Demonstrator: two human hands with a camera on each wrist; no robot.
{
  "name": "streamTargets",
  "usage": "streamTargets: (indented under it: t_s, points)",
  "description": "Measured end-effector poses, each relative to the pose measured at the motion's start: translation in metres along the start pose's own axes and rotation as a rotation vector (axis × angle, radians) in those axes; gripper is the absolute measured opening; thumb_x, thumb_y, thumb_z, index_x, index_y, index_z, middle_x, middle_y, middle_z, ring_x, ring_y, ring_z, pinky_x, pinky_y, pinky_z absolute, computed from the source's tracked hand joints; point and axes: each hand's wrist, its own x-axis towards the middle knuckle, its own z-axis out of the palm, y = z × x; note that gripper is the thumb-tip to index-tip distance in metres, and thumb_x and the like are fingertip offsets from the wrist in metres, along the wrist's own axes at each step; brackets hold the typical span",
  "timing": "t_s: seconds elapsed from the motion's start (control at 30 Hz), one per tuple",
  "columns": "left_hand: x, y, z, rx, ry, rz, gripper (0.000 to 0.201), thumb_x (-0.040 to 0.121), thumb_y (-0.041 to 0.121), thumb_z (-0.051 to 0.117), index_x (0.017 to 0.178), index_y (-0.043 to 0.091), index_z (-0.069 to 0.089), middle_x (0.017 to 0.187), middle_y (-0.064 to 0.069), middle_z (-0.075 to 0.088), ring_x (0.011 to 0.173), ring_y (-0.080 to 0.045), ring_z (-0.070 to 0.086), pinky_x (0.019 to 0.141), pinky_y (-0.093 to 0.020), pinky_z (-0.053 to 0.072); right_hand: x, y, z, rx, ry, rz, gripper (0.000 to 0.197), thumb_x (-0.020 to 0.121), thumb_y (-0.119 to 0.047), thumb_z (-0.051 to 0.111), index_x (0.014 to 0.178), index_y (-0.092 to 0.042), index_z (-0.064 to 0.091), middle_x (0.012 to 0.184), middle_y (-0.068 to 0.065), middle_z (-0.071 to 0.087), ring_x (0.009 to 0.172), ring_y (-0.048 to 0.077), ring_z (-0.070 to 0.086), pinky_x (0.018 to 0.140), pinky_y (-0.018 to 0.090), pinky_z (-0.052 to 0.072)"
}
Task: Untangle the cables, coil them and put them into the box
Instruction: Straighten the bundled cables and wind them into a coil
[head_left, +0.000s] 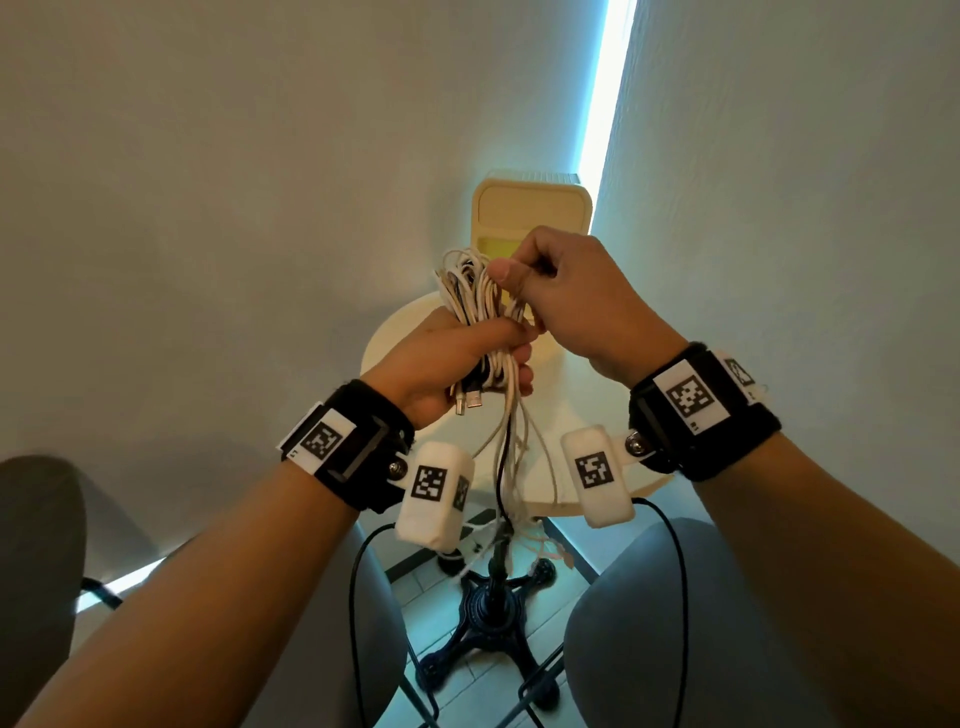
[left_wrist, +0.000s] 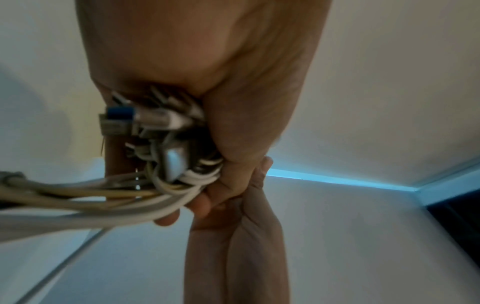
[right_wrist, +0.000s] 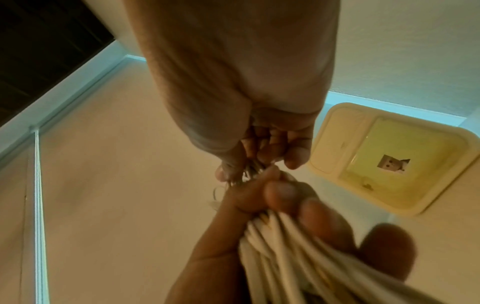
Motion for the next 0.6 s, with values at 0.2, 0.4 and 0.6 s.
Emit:
streamTargets:
  t_s: [0.2,0.4,0.6]
  points:
    - [-0.005,0.002,0.003,0.035,0.039,0.066,0.009,0.097,0.005,0.072,0.09,0.008,0.067,0.057,-0.005,0.052,0.052,-0.022,0.053,0.059,-0.036,0.055,-0.003,-0.005,0.012,0.319,-0.097,0.132,0.055,0.094,-0.06,0.067,0.114,-0.01,0.064,0.108,0.011,0.074,0.099,0.024,0.074,0.09,0.04,0.062]
    - [-0.011,-0.008,0.019,0.157,-0.032,-0.011,0.013,0.096,0.002,0.072,0.091,0.008,0.061,0.059,-0.007,0.051,0.049,-0.018,0.049,0.05,-0.031,0.05,-0.007,-0.02,0.007,0.638,-0.339,0.178,0.06,0.103,-0.049,0.059,0.108,0.009,0.072,0.105,0.031,0.075,0.1,0.044,0.074,0.098,0.051,0.06]
    - [-0.011,-0.01,0.031,0.131,-0.028,-0.038,0.022,0.094,-0.006,0.068,0.086,0.013,0.059,0.067,-0.007,0.051,0.052,-0.014,0.048,0.049,-0.025,0.047,-0.008,-0.027,0.016,0.53,-0.111,0.198,0.062,0.096,-0.05,0.071,0.062,0.0,0.062,0.053,0.018,0.058,0.056,0.034,0.063,0.083,0.059,0.064]
